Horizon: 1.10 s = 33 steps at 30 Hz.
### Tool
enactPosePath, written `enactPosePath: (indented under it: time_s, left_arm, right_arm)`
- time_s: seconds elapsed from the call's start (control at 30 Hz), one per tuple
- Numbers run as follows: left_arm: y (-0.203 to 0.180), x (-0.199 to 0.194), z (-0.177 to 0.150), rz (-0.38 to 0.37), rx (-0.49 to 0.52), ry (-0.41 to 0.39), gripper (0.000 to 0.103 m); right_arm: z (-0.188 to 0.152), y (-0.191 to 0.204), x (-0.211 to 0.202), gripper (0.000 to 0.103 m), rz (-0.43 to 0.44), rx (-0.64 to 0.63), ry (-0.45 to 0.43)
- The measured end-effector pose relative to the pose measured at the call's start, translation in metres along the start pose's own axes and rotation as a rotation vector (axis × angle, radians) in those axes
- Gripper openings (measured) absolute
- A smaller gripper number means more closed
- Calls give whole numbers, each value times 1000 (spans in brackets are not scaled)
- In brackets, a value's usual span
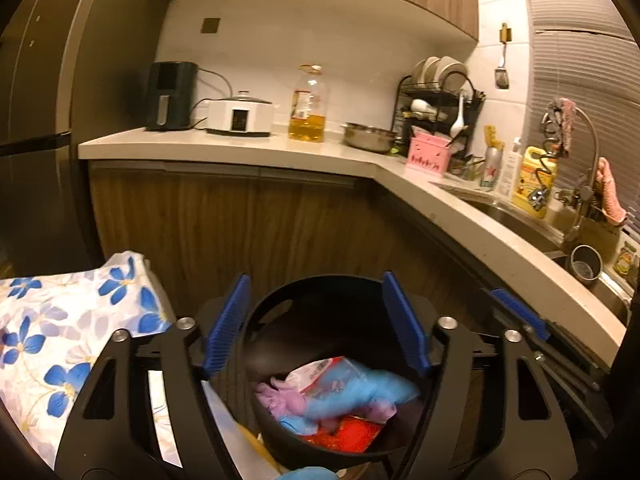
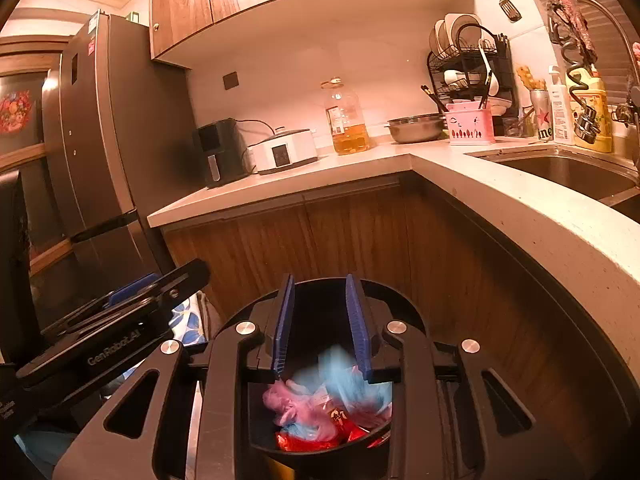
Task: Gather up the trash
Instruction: 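Open both tools to drop the pink bag and glove into the bin, then move both open tools back over the table toward the red bags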
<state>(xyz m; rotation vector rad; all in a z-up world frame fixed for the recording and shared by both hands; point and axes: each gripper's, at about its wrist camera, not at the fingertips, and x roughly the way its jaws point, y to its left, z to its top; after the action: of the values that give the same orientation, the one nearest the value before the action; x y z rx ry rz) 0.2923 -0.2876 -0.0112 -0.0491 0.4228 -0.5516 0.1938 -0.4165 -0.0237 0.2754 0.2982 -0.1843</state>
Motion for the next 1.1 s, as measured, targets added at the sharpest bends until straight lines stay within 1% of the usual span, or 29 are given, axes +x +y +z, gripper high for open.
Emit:
enactPosePath:
  time_s: [0.03, 0.1, 0.17, 0.23, 0.27, 0.33, 0.4, 0.53, 0.8, 0.9, 0.97, 1.1]
  left_arm:
    - [2, -1, -1, 11, -3, 0, 76]
    - [9, -6, -3, 28, -13, 2, 79]
    - [13, -12, -6, 66, -12, 0, 82]
    - [17, -19, -11, 111, -2, -4, 85]
    - [20, -23, -13, 134, 2, -5, 85]
    - [26, -32, -18, 178, -2, -6, 88]
    - [33, -41, -23, 217, -8, -3, 89]
    - [49, -68, -36, 293, -21, -16, 91]
    - [81, -123, -58, 421, -55, -39, 93]
    - [92, -141, -62, 479, -57, -49, 93]
    - [100, -151, -65, 505, -61, -51, 93]
    - [118, -174, -72, 577, -68, -57, 93]
  right_arm:
    - [-1, -1, -1, 37, -4, 4, 0]
    - [-2, -2, -4, 54, -10, 11, -7]
    - [-3, -2, -8, 58, -18, 8, -12]
    - [-5, -1, -10, 65, -23, 1, -8]
    - [-6, 0, -13, 71, -25, 1, -9]
    - [-7, 1, -17, 75, -24, 4, -18]
    - [-8, 4, -22, 82, -27, 2, -22]
    - [-11, 15, -30, 86, -17, -6, -29]
    - [-23, 52, -41, 87, 36, -58, -20]
    - [-29, 71, -44, 87, 72, -77, -14]
    - [-33, 84, -45, 87, 98, -84, -8]
    - [-41, 113, -48, 87, 168, -97, 8]
